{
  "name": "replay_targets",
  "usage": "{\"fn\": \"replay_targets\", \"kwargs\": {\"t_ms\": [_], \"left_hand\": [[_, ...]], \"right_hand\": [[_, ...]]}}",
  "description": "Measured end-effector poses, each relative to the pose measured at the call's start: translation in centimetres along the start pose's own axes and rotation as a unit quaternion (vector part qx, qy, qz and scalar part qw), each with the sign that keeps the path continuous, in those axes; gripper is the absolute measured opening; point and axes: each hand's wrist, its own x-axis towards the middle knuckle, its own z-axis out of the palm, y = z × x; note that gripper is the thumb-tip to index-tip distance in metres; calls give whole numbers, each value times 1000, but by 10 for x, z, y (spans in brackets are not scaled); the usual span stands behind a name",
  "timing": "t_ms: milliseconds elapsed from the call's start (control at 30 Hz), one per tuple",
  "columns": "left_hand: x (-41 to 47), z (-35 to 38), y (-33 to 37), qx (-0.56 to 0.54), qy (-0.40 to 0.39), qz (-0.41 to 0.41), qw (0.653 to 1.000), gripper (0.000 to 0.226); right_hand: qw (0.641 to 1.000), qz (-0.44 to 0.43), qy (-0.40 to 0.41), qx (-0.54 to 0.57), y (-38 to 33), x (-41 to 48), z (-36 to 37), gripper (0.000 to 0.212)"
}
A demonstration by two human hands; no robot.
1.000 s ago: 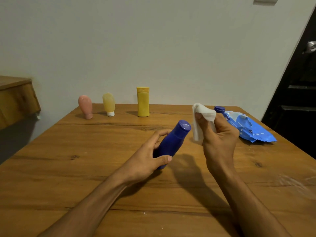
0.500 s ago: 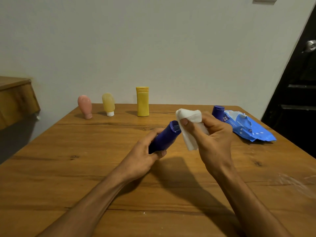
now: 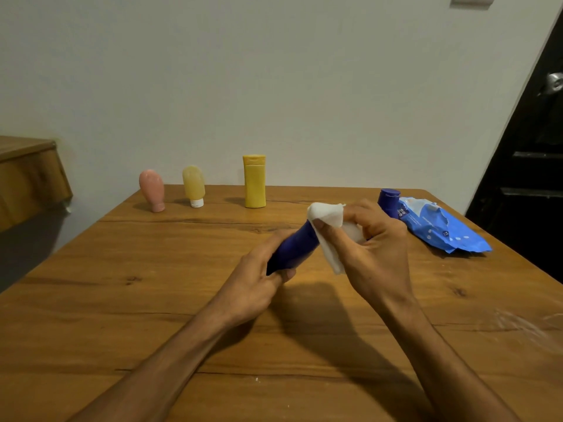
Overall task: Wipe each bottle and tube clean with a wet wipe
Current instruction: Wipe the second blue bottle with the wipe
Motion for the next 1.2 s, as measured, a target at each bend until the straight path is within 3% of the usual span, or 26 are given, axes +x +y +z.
{"fn": "replay_targets", "kwargs": {"t_ms": [133, 267, 400, 467, 600, 767, 900, 1067, 1200], "left_hand": [[0, 0, -1, -5, 14, -19, 1000, 62], [1, 0, 0, 12, 13, -3, 1000, 58], [1, -1, -2, -2, 30, -7, 1000, 58], [1, -1, -4, -6, 36, 0, 999, 59], [2, 1, -3, 5, 23, -1, 1000, 57], [1, -1, -1, -1, 24, 9, 1000, 53], [-1, 3, -1, 7, 11, 17, 1000, 57], [0, 3, -4, -9, 16, 18, 1000, 56], [2, 1, -4, 12, 6, 19, 1000, 57]], "right_hand": [[999, -10, -41, 10, -4, -3, 3, 24], [999, 32, 0, 15, -3, -2, 3, 16], [998, 32, -49, 22, -6, -1, -1, 32], [997, 26, -67, 7, -5, 1, -4, 28], [997, 64, -19, 40, -4, 3, -8, 18], [995, 68, -70, 38, -6, 3, -8, 20], [994, 84, -24, 68, -7, 4, -10, 12], [991, 80, -76, 69, -12, 7, -14, 21], [992, 100, -35, 73, -6, 6, -11, 15]]}}
